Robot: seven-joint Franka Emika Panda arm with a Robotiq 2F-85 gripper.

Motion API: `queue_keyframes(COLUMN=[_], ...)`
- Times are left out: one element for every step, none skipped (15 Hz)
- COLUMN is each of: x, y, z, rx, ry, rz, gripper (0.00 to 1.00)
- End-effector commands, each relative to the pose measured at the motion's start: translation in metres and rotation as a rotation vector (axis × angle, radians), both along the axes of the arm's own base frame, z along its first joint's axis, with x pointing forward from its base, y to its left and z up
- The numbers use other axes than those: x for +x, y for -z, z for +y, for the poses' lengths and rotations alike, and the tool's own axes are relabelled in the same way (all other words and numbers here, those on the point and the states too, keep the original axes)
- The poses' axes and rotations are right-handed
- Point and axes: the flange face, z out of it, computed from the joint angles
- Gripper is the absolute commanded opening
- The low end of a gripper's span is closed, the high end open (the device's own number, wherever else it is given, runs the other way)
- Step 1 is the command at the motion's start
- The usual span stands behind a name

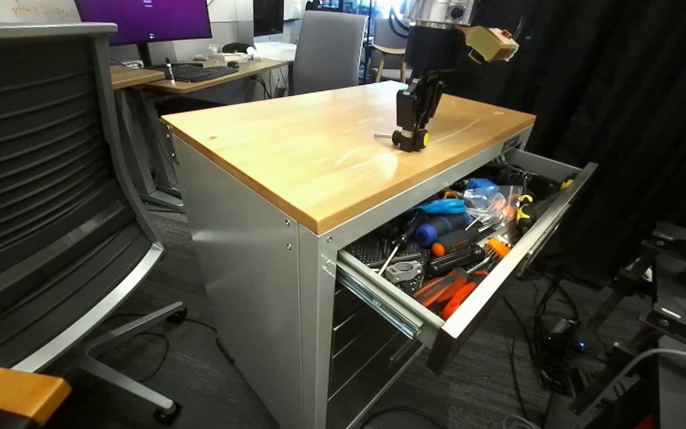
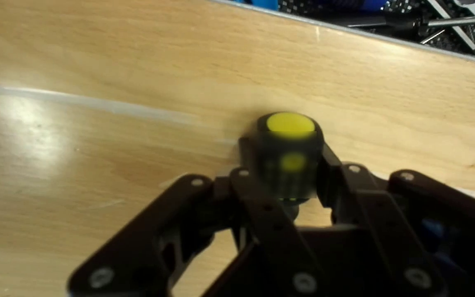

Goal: Put the screwdriver inside the open drawer and close the drawer

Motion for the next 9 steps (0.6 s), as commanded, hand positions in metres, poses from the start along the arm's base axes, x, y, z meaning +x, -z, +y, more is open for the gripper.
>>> queue_keyframes(x=[-0.029,-0.046,-0.058,-0.072,-0.086,-0.102,-0.114,-0.125,-0.134], y=[-0.003,-0.001,-0.001,0.000,0.001,0.004,0.007,0.010,0.011], z=[-0.003,-0.005,-0.006,-0.008,-0.010,-0.010,-0.011,-0.011,-0.010], rx=[-0.024,-0.028,-0.030,-0.033,-0.040,-0.033,-0.029,-0.016,-0.008], ry=[0.037,0.045,0.053,0.065,0.075,0.088,0.098,0.110,0.120], rz=[0.010,0.033,0.045,0.058,0.071,0.086,0.095,0.098,0.101], gripper=[0.12,0.12,0.12,0.11,0.11,0.11,0.11,0.12,0.13])
